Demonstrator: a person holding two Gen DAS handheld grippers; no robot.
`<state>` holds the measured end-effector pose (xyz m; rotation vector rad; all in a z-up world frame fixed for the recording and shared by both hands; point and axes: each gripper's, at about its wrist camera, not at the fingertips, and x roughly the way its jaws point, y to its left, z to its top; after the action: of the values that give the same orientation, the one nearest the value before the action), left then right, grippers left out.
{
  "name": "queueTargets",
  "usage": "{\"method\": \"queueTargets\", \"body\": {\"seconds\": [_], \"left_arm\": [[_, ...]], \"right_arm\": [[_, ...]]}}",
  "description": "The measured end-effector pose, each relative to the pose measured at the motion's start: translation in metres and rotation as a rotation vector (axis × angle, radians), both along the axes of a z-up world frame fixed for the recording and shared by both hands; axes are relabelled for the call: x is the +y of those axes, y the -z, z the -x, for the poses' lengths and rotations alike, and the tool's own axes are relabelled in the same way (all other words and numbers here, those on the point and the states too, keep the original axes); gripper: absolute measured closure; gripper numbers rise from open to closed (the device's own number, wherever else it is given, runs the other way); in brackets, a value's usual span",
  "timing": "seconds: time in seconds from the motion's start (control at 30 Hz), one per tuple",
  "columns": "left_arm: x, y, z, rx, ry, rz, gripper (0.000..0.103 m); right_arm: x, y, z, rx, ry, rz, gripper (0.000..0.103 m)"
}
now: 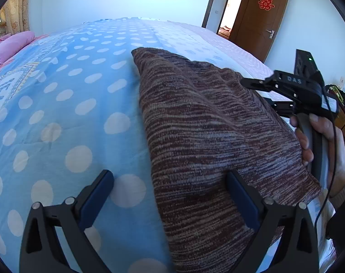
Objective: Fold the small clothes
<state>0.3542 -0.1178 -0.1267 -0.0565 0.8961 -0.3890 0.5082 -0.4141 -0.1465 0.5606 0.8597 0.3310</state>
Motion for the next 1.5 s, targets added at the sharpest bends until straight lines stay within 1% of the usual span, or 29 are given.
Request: {"method": "queueTargets", "body": {"seconds": [0.07,0.13,0.17,0.2,0.3,0.4,0.47,0.5,0.53,0.6,0.63,0.67,0.7,0.73,0.77,0.83,1.0,1.17,1.43,1.5], "left_arm": [[0.000,0.000,0.000,0.000,0.002,0.003,0.002],[0.000,0.000,-0.001,0.001,0.007,0.007,0.002],[0.001,0.000,-0.002,0.001,0.008,0.009,0.002],[0.001,0.000,-0.002,0.000,0.013,0.013,0.002],[0.001,0.001,-0.004,0.000,0.025,0.029,0.003],[0.002,0.001,-0.005,-0.002,0.041,0.052,0.010],[0.000,-0.001,-0.002,-0.012,0.066,0.071,0.025],[-0.002,-0.002,0.000,-0.018,0.088,0.078,0.030],[-0.005,-0.004,0.002,-0.022,0.105,0.082,0.040],[-0.007,-0.005,0.004,-0.032,0.116,0.079,0.045],[-0.007,-0.006,0.005,-0.032,0.119,0.083,0.050],[-0.007,-0.007,0.005,-0.032,0.119,0.087,0.058],[-0.006,-0.008,0.005,-0.033,0.120,0.090,0.063],[-0.005,-0.012,0.007,-0.041,0.120,0.089,0.070],[-0.005,-0.014,0.009,-0.049,0.117,0.080,0.074],[-0.004,-0.017,0.011,-0.049,0.106,0.056,0.075],[0.002,-0.031,0.027,-0.071,0.101,0.032,0.077],[0.012,-0.046,0.050,-0.112,0.108,-0.024,0.077],[0.049,-0.058,0.077,-0.131,0.065,-0.038,0.078],[0.051,-0.058,0.077,-0.130,0.052,-0.039,0.078]], "right_arm": [[-0.001,0.002,-0.003,-0.003,-0.005,-0.013,0.049],[-0.006,0.004,-0.006,0.004,-0.003,-0.042,0.056],[-0.008,0.005,-0.007,0.005,-0.005,-0.059,0.064],[-0.008,0.009,-0.009,0.012,-0.023,-0.095,0.076],[-0.003,0.009,-0.010,0.003,-0.042,-0.083,0.076],[-0.005,0.012,-0.011,0.009,-0.039,-0.107,0.078],[-0.004,0.012,-0.011,0.006,-0.038,-0.097,0.079],[-0.002,0.012,-0.011,0.006,-0.037,-0.087,0.080],[-0.002,0.011,-0.010,0.005,-0.037,-0.081,0.081],[0.000,0.009,-0.009,0.000,-0.035,-0.065,0.083],[0.002,0.007,-0.007,-0.006,-0.030,-0.048,0.083],[0.004,0.005,-0.005,-0.012,-0.028,-0.034,0.084],[0.005,0.003,-0.003,-0.019,-0.024,-0.027,0.085],[0.006,0.000,0.000,-0.025,-0.017,-0.032,0.085],[0.007,-0.003,0.002,-0.032,-0.007,-0.043,0.085],[0.009,-0.011,0.009,-0.058,-0.003,-0.071,0.086],[0.025,-0.031,0.023,-0.091,-0.011,-0.068,0.086],[0.049,-0.045,0.035,-0.112,-0.044,-0.070,0.086],[0.098,-0.056,0.046,-0.128,-0.119,-0.082,0.086],[0.108,-0.055,0.047,-0.128,-0.132,-0.088,0.086]]}}
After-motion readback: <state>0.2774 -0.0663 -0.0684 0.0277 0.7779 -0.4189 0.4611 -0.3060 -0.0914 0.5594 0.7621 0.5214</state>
